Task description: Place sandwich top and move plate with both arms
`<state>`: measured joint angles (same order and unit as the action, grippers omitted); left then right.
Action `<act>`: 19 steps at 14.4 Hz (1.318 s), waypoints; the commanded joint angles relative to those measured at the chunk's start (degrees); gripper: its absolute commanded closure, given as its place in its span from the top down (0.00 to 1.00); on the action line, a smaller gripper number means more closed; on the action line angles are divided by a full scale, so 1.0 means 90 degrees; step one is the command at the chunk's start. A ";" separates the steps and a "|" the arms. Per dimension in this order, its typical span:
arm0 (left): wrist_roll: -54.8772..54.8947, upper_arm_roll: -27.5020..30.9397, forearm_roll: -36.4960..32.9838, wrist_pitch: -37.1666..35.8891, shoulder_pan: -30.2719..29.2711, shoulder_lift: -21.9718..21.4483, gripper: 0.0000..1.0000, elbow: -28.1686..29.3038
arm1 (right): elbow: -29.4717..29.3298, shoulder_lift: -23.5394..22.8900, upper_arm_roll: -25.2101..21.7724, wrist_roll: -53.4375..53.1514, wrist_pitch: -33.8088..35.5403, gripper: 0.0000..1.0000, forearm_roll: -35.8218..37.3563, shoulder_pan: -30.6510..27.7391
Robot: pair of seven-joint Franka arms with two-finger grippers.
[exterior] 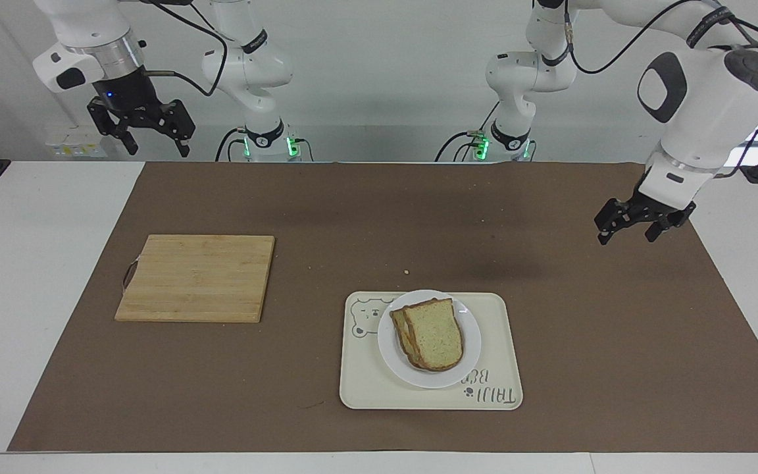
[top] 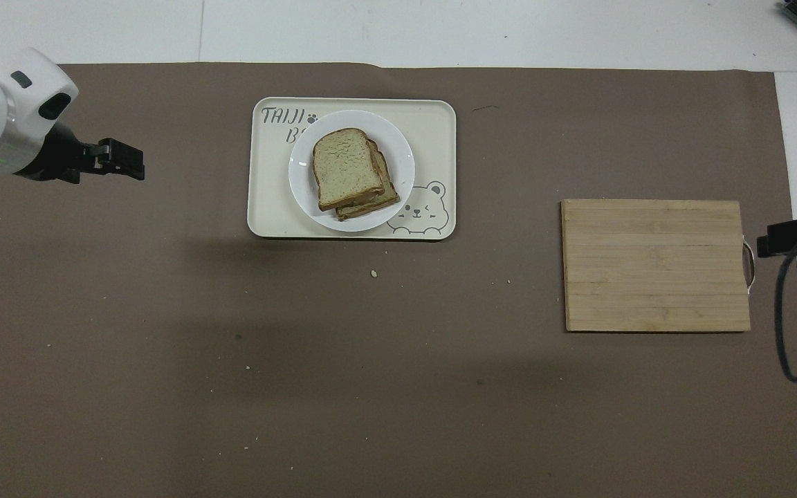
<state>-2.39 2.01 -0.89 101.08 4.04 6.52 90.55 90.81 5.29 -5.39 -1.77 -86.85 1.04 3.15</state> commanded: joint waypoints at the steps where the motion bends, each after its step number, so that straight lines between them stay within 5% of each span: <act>1: -0.0077 0.0031 -0.0194 -0.0691 0.0039 -0.0275 1.00 -0.0148 | 0.0018 0.0017 0.0062 0.0158 -0.0106 1.00 -0.0038 -0.0095; 5: 0.0001 -0.0067 -0.0058 -0.2078 0.0078 -0.0411 1.00 -0.0843 | 0.0018 0.0027 0.0062 0.0148 -0.0096 1.00 -0.0038 -0.0086; 7: -0.0008 -0.0037 0.0031 -0.1799 0.0147 -0.0860 1.00 -0.0309 | 0.0018 0.0027 0.0071 0.0148 -0.0096 1.00 -0.0048 -0.0086; 19: 0.0392 -0.0047 0.0041 -0.1631 0.0069 -0.0871 1.00 -0.0306 | 0.0028 0.0027 0.0071 0.0158 -0.0096 1.00 -0.0048 -0.0096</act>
<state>-0.01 1.29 -0.84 84.97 4.86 0.03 85.97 90.81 5.29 -5.31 -1.77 -86.88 1.04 3.15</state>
